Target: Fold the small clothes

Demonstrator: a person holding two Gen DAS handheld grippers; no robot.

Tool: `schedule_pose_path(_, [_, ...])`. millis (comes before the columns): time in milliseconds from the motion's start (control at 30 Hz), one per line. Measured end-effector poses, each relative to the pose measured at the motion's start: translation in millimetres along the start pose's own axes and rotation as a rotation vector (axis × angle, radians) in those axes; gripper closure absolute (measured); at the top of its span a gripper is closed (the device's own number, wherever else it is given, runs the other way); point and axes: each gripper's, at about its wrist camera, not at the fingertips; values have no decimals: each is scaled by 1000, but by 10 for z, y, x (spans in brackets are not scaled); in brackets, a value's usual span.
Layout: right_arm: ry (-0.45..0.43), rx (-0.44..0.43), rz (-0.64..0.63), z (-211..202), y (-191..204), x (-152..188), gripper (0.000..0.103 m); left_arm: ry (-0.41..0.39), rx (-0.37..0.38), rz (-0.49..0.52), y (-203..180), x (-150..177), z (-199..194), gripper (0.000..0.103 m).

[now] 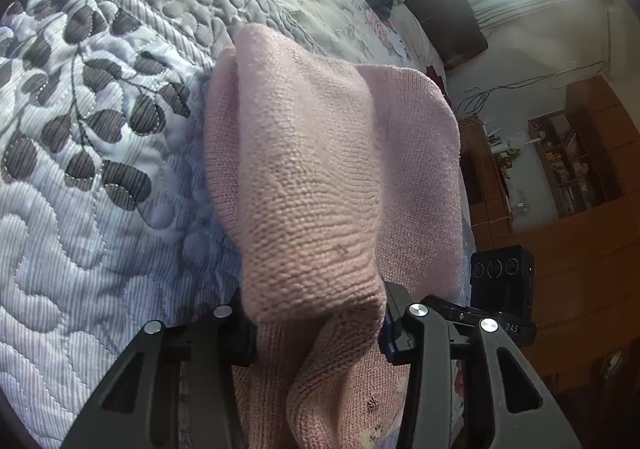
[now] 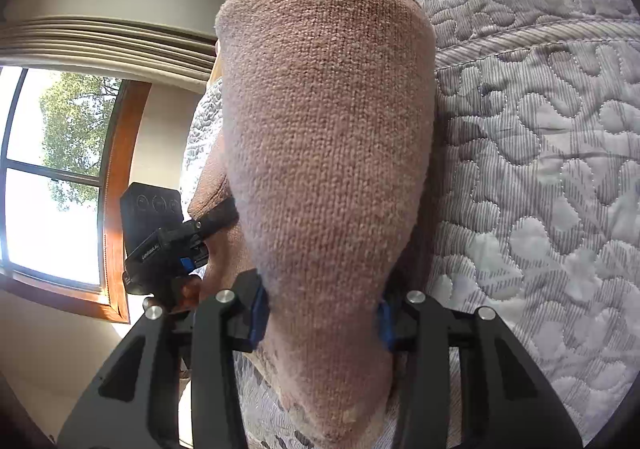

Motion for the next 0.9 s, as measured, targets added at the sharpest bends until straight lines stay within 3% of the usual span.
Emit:
schedule_pose_path(300, [-70, -29, -35, -1089, -82, 604, 70, -18, 99, 82, -993, 355, 56, 60])
schedule_pose_path(467, [-115, 21, -30, -1602, -321, 1091, 70, 8, 106, 127, -1527, 727, 252, 60])
schedule_pose_path(600, [-153, 76, -8, -1802, -666, 1409, 70, 58, 91, 135, -1713, 1102, 456, 60])
schedule_pose_path(700, [-149, 138, 19, -1724, -953, 1551, 70, 106, 27, 159, -1697, 1369, 592, 60])
schedule_pose_path(800, [-142, 110, 55, -1635, -1149, 1648, 69, 135, -40, 182, -1586, 1607, 649, 56])
schedule_pose_path(900, [-160, 110, 63, -1671, -1159, 1740, 55, 126, -56, 150, -1530, 1664, 586, 54])
Point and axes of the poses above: each gripper's, at about its wrist camera, not at the fingertips, and z roughly the way its jaws point, y to its left, x to its underside, and after that the axes turned 15 degrees about z, right-handed
